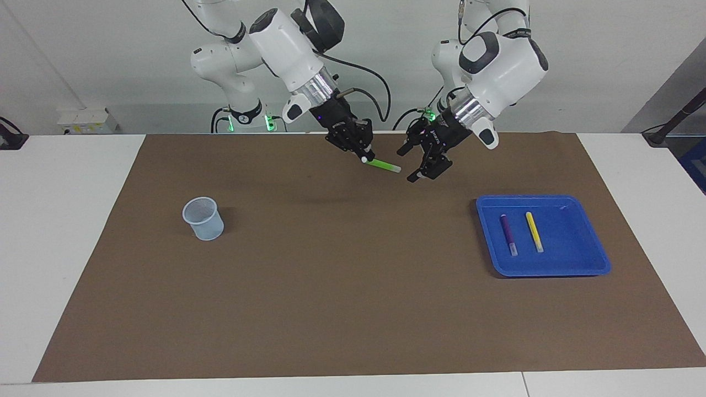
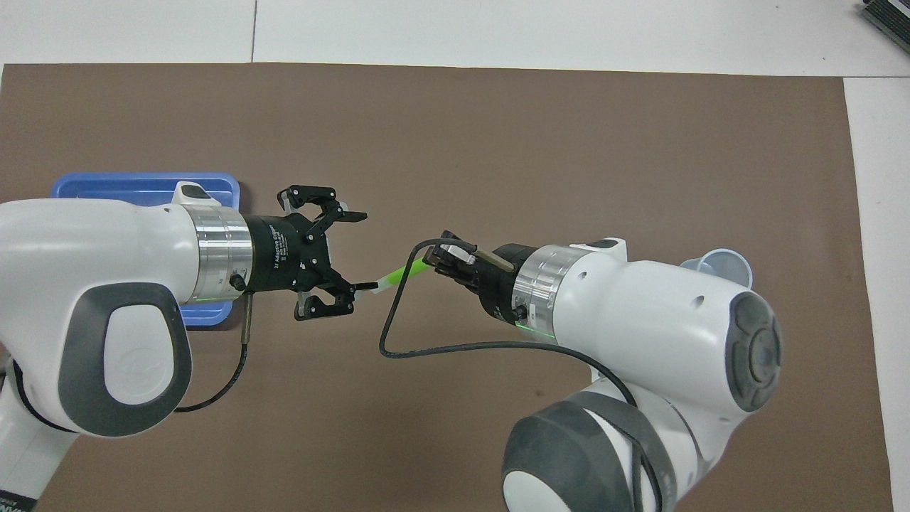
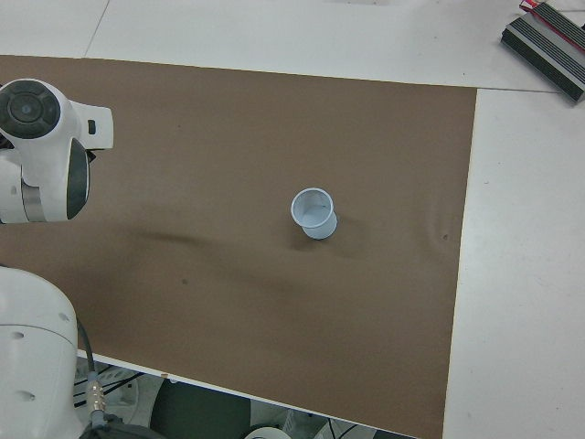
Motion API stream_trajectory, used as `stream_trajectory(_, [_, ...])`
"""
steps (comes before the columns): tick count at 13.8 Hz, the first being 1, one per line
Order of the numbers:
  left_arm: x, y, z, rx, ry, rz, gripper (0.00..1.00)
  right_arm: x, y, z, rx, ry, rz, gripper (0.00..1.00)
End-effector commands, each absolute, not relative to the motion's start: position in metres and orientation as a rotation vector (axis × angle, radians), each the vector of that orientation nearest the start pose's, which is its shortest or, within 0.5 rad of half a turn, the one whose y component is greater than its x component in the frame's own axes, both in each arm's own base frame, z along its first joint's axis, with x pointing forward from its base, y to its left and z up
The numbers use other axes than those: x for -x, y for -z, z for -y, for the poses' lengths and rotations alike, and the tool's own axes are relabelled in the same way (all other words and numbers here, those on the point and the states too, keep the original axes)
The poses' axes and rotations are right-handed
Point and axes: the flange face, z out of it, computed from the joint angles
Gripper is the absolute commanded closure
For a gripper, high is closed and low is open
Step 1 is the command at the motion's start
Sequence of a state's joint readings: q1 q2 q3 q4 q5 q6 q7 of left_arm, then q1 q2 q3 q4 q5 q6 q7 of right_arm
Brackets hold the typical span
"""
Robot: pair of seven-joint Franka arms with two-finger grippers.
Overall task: Right arm passes pens to left for tray arrangement
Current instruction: 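Carry the green pen toward the left gripper while the left gripper approaches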
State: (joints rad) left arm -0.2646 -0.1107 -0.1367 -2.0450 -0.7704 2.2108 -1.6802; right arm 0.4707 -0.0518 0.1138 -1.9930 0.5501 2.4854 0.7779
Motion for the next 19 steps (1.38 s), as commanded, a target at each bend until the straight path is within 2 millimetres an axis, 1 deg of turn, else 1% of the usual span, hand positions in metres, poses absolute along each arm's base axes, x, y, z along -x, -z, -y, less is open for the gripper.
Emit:
stream_trajectory(1, [-0.474, -0.516, 0.252, -1.669, 0.521, -1.874, 0.13, -0.487, -0.542, -0.319, 2.348, 0.173, -0.677, 1.0])
stream_trajectory(2, [-0.468, -0.514, 0.259, -1.676, 0.507, -1.862, 0.13, -0.487, -0.542, -0.319, 2.349, 0.174, -0.674, 1.0])
stream_trajectory(5, [-0.458, -0.512, 0.274, -1.678, 0.513, -1.861, 0.13, -0.487, -0.541, -0.319, 2.349, 0.172, -0.675, 1.0])
stream_trajectory(6, [-0.457, -0.511, 0.273, -1.672, 0.507, -1.865, 0.13, -0.487, -0.541, -0.319, 2.349, 0.172, -0.675, 1.0])
stream_trajectory(8, [-0.446, -0.506, 0.284, -1.666, 0.488, -1.869, 0.13, -0.487, -0.541, -0.319, 2.35, 0.173, -0.674, 1.0])
stream_trajectory(10, [-0.441, -0.503, 0.288, -1.652, 0.474, -1.877, 0.13, -0.487, -0.541, -0.319, 2.349, 0.172, -0.675, 1.0])
stream_trajectory(11, [-0.439, -0.502, 0.29, -1.656, 0.476, -1.876, 0.15, -0.488, -0.542, -0.319, 2.348, 0.173, -0.675, 1.0])
stream_trajectory(12, [-0.439, -0.502, 0.29, -1.659, 0.476, -1.874, 0.19, -0.487, -0.541, -0.319, 2.349, 0.172, -0.675, 1.0])
stream_trajectory(14, [-0.439, -0.502, 0.29, -1.672, 0.469, -1.86, 0.47, -0.488, -0.542, -0.319, 2.348, 0.173, -0.675, 1.0])
stream_trajectory(15, [-0.439, -0.502, 0.29, -1.677, 0.468, -1.856, 0.57, -0.488, -0.541, -0.319, 2.348, 0.173, -0.676, 1.0])
stream_trajectory(16, [-0.44, -0.504, 0.289, -1.691, 0.466, -1.841, 0.66, -0.488, -0.541, -0.319, 2.349, 0.174, -0.675, 1.0])
stream_trajectory(18, [-0.442, -0.504, 0.286, -1.701, 0.459, -1.831, 0.87, -0.488, -0.542, -0.319, 2.347, 0.175, -0.675, 1.0])
stream_trajectory(19, [-0.441, -0.504, 0.287, -1.706, 0.462, -1.83, 0.9, -0.488, -0.542, -0.319, 2.348, 0.176, -0.672, 1.0])
